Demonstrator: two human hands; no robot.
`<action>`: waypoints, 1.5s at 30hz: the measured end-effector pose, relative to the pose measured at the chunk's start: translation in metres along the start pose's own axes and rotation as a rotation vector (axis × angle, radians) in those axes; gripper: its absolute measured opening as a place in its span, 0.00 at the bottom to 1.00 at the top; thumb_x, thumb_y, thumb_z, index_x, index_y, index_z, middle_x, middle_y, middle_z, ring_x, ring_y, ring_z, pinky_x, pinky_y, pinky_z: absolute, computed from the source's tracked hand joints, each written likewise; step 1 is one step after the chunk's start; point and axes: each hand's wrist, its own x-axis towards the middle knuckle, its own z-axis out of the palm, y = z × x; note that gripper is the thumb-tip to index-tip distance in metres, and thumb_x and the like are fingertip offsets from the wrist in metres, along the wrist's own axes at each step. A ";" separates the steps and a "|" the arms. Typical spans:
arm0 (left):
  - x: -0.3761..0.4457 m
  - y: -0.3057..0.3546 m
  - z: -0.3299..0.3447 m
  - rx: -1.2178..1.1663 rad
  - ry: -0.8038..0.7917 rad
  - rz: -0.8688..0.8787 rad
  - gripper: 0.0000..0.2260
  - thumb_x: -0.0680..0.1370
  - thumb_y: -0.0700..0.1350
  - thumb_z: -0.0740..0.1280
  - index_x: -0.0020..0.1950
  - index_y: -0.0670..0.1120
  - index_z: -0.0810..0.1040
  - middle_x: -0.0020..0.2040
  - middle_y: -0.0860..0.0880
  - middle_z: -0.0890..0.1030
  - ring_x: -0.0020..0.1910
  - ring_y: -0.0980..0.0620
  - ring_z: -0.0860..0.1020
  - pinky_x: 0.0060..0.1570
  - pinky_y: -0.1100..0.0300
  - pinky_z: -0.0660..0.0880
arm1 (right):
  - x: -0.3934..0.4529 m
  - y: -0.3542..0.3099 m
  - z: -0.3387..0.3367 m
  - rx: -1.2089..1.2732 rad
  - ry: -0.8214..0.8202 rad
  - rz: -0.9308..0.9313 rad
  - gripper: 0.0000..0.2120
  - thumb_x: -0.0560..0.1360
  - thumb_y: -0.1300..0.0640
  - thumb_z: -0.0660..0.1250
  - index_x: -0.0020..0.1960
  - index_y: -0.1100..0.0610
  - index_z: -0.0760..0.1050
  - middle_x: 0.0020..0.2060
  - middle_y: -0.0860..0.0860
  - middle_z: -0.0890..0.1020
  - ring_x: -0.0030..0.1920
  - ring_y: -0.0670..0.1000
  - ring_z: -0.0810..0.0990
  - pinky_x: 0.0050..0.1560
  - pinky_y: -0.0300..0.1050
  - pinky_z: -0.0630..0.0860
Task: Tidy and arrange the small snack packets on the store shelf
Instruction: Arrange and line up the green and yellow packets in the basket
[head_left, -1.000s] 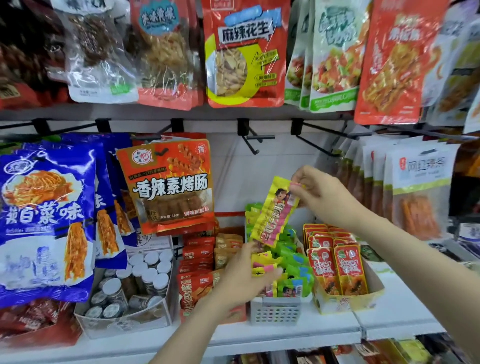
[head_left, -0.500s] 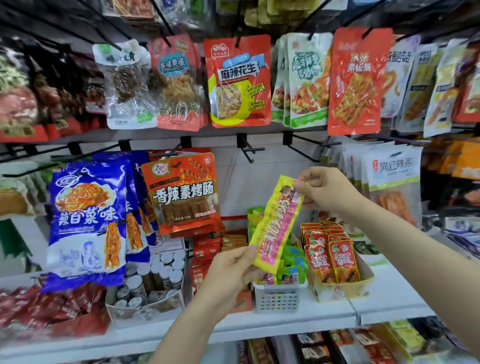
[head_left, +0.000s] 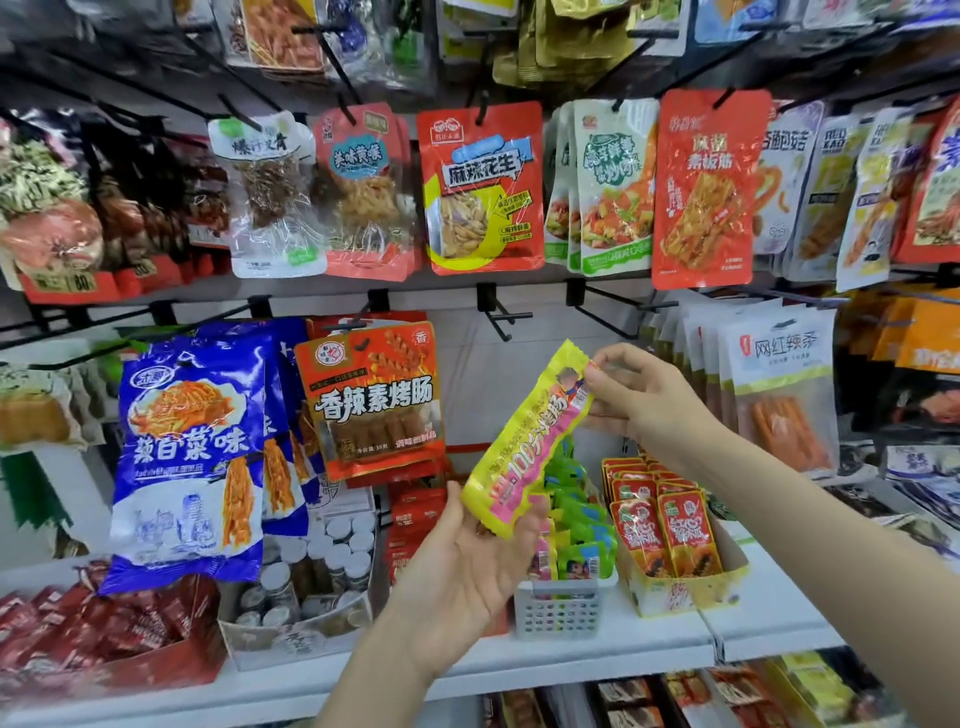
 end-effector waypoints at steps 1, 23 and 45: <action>0.000 0.001 0.001 -0.006 -0.028 0.007 0.21 0.74 0.50 0.67 0.61 0.37 0.81 0.57 0.34 0.80 0.42 0.46 0.84 0.38 0.57 0.83 | 0.001 0.002 0.000 0.012 0.008 -0.017 0.02 0.78 0.59 0.66 0.47 0.55 0.75 0.48 0.61 0.81 0.45 0.58 0.81 0.51 0.53 0.82; 0.000 -0.013 -0.004 0.789 0.179 0.457 0.30 0.71 0.35 0.75 0.68 0.57 0.73 0.59 0.50 0.84 0.58 0.50 0.82 0.51 0.58 0.81 | 0.000 0.006 0.001 0.084 -0.089 0.121 0.12 0.78 0.61 0.66 0.60 0.64 0.76 0.49 0.58 0.85 0.52 0.55 0.85 0.48 0.43 0.82; 0.024 -0.004 -0.026 1.017 0.415 0.558 0.17 0.73 0.37 0.75 0.57 0.53 0.80 0.45 0.57 0.86 0.42 0.54 0.85 0.39 0.59 0.81 | 0.007 0.006 -0.015 -0.532 -0.113 0.082 0.19 0.74 0.54 0.72 0.62 0.58 0.78 0.43 0.49 0.86 0.42 0.44 0.86 0.41 0.33 0.80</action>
